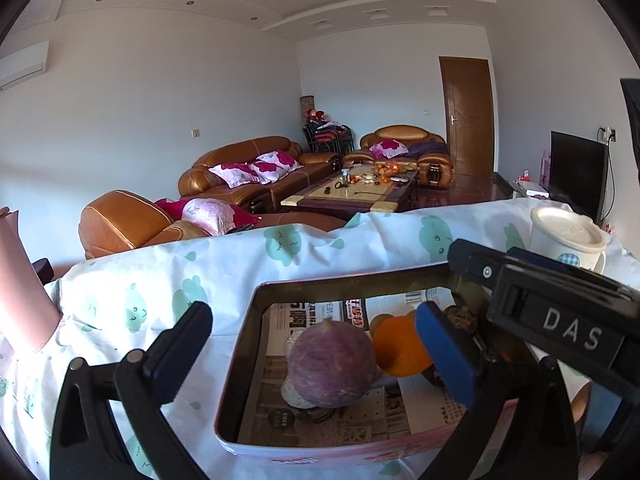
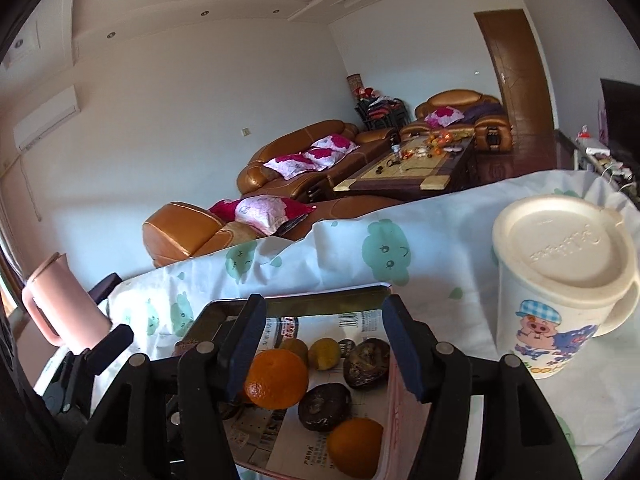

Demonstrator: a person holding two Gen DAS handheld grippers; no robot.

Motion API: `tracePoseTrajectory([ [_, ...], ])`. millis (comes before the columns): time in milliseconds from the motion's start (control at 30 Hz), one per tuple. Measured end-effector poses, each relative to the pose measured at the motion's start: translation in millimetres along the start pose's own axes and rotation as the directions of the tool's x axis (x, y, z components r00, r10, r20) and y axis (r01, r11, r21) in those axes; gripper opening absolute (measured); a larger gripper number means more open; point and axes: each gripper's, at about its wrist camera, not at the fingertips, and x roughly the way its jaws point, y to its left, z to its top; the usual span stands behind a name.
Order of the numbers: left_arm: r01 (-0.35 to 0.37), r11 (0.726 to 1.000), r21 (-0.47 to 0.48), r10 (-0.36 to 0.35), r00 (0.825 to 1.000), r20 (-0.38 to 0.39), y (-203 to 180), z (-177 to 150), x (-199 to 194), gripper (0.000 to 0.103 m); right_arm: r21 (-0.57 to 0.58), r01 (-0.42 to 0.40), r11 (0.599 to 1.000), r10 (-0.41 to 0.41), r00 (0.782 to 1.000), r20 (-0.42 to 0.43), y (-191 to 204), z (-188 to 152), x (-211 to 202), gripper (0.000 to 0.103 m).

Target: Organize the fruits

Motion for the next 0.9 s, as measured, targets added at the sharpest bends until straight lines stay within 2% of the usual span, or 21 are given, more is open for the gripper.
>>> tracePoseTrajectory([
  [67,-0.004,1.0,-0.008,0.004,1.0,-0.002,2,0,-2,0.103,-0.033,0.06,0.998,-0.06,0.998,0.023,3,-1,-5,0.063],
  [167,-0.012,1.0,-0.018,0.012,1.0,-0.006,4,-1,-4,0.103,-0.049,0.106,0.993,-0.104,0.994,0.041,3,-3,-10,0.063],
  [367,-0.024,0.999,-0.036,0.024,1.0,0.0,11,-6,-14,0.103,-0.042,0.137,0.99,-0.134,0.989,0.064,0,-14,-17,0.064],
  [467,-0.032,0.999,-0.044,0.032,0.999,-0.001,14,-7,-16,0.103,-0.064,0.151,0.986,-0.143,0.982,0.122,6,-17,-27,0.064],
  [567,-0.031,0.998,-0.05,0.031,0.999,-0.006,16,-9,-19,0.103,-0.097,0.171,0.981,-0.155,0.976,0.154,14,-19,-34,0.069],
  [900,-0.028,0.997,-0.069,0.028,1.0,-0.003,23,-14,-31,0.103,-0.138,0.183,0.973,-0.155,0.969,0.193,28,-27,-49,0.07],
])
